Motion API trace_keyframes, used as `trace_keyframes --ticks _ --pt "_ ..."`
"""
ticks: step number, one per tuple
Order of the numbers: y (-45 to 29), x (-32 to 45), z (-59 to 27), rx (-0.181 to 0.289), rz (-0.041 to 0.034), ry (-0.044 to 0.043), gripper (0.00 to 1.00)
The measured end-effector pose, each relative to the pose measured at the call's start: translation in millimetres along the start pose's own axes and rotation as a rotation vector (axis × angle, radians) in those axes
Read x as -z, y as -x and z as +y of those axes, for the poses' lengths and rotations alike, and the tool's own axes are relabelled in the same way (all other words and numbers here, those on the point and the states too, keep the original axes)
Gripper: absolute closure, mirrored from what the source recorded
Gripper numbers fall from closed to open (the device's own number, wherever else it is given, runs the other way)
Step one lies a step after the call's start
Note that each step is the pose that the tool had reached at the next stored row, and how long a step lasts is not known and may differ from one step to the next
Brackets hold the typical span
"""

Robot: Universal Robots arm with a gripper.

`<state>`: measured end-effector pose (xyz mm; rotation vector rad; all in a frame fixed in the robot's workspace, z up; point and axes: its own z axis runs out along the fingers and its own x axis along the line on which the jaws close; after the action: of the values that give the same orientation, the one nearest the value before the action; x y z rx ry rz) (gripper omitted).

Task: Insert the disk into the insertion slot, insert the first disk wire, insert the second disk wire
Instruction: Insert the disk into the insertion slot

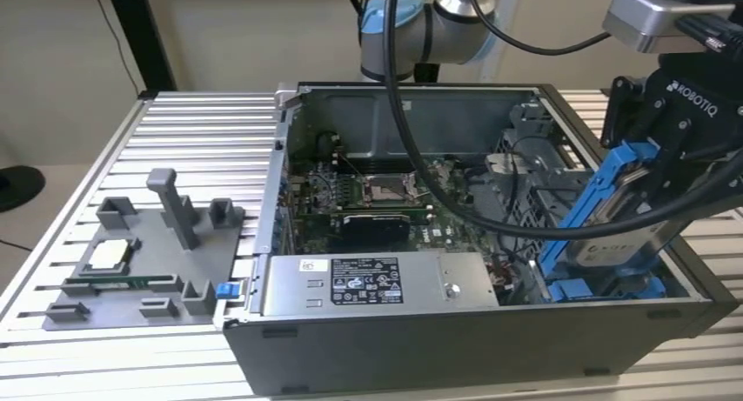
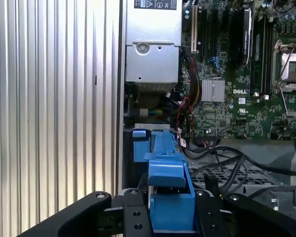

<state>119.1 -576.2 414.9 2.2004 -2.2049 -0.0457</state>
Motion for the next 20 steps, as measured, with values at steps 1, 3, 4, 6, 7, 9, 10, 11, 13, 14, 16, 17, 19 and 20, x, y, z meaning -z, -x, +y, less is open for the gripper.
trace_keyframes --ticks 1,3,4,6,7,9,10,11,13,14,16,17,19,20 --pt "0.0 -1.2 0.0 0.001 -0.0008 -0.0001 1.0" --pt "0.0 -3.4 -0.2 0.003 -0.0022 -0.0005 1.0" --pt "0.0 -4.2 -0.2 0.004 -0.0027 -0.0007 1.0" --pt "-0.1 -5.9 -0.4 0.006 -0.0037 -0.0009 1.0" --pt "-0.1 -6.5 -0.5 0.008 -0.004 -0.0012 1.0" --pt "-0.1 -7.8 -0.8 0.011 -0.0052 -0.0015 1.0" --pt "-0.1 -8.7 -0.9 0.013 -0.0056 -0.0016 1.0" --pt "-0.1 -10.0 -0.9 0.014 -0.006 -0.0017 1.0" --pt "-0.1 -13.6 -1.1 0.016 -0.0064 -0.0017 1.0" --pt "-0.1 -15.4 -1.2 0.017 -0.0067 -0.0017 1.0" --pt "-0.1 -19.1 -1.4 0.019 -0.0071 -0.0017 1.0" --pt "-0.1 -20.8 -1.5 0.02 -0.0072 -0.0017 1.0" --pt "-0.1 -24.5 -1.8 0.021 -0.0072 -0.0016 1.0" --pt "-0.1 -26.3 -2.0 0.021 -0.0073 -0.0016 1.0"
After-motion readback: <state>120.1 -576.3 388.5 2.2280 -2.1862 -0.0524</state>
